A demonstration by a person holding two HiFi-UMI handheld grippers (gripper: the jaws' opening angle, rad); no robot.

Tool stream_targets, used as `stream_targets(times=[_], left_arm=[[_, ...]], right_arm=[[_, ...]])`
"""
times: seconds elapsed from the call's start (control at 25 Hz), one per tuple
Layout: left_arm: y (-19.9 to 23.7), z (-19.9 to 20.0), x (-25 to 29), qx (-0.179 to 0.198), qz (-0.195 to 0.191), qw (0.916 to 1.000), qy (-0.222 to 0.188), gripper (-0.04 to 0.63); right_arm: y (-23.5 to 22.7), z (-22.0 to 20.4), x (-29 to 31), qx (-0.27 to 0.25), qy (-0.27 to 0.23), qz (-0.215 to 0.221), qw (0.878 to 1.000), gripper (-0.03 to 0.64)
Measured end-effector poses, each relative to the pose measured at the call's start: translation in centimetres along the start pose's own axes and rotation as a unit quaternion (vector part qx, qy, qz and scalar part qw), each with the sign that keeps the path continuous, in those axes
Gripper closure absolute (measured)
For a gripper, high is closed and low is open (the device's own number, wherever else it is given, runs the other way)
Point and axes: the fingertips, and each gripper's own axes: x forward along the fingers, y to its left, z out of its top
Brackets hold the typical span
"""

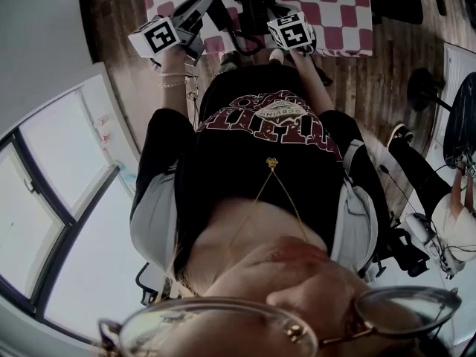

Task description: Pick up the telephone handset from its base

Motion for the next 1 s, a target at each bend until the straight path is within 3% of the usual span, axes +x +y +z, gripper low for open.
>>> stream_targets(times=[0.44, 1.0], left_arm=[[-2.4, 3.1, -1.4, 0.001, -0.028, 0.9987, -0.043, 0.514], [-3.6, 3.5, -1.5, -0.005, -0.048, 0.9978, -0.046, 0.514]], right_arm=[[-0.1, -0.3, 0.0, 0.001, 0.002, 0.003, 1.0, 0.598], [0.0, -0.2, 0.1, 0.004, 0.004, 0.009, 1.0, 0.598]])
